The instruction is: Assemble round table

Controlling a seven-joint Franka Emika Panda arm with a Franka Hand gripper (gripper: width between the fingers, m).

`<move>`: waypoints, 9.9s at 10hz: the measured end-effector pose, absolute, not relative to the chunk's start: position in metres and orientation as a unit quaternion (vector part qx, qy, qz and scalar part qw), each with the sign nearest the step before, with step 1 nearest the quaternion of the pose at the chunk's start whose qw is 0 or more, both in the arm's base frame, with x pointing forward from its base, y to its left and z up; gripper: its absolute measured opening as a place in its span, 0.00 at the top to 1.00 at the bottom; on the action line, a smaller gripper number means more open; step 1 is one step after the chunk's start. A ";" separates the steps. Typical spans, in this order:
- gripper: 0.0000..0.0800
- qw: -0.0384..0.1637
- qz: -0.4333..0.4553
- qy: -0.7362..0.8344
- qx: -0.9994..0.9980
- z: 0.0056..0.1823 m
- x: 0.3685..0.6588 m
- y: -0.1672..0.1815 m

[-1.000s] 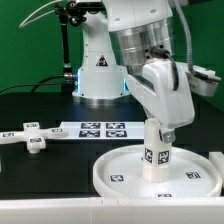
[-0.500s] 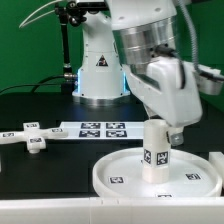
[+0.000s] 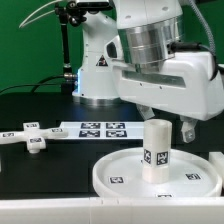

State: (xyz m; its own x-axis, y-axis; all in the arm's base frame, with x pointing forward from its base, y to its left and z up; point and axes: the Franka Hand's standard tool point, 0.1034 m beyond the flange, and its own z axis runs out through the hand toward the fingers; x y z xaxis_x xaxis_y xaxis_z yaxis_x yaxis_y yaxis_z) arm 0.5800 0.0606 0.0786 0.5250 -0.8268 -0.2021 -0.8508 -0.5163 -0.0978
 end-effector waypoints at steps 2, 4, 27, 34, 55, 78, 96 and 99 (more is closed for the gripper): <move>0.19 0.089 0.047 0.362 -0.927 0.080 0.583 0.057; 0.19 0.087 0.031 0.270 -0.958 0.081 0.585 0.056; 0.19 0.031 -0.021 -0.582 -0.812 0.072 0.581 0.047; 0.49 0.032 -0.016 -0.568 -0.822 0.070 0.580 0.045; 0.49 0.058 0.019 0.196 -0.979 0.070 0.577 0.043; 0.19 0.054 -0.008 -0.153 -0.987 0.079 0.505 -0.078; 0.19 0.020 -0.017 -0.422 -0.906 0.062 0.456 -0.148; 0.19 0.017 -0.016 -0.480 -0.877 0.058 0.450 -0.153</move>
Offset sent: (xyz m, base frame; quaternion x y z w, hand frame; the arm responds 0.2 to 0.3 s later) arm 0.0045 -0.0078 0.0049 -0.0225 0.0612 -0.2890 0.9551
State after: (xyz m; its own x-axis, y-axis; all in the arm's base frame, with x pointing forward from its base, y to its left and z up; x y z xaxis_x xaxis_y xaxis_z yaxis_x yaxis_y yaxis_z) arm 0.4501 -0.1531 0.0581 0.5387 0.8413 0.0440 0.8424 -0.5386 -0.0142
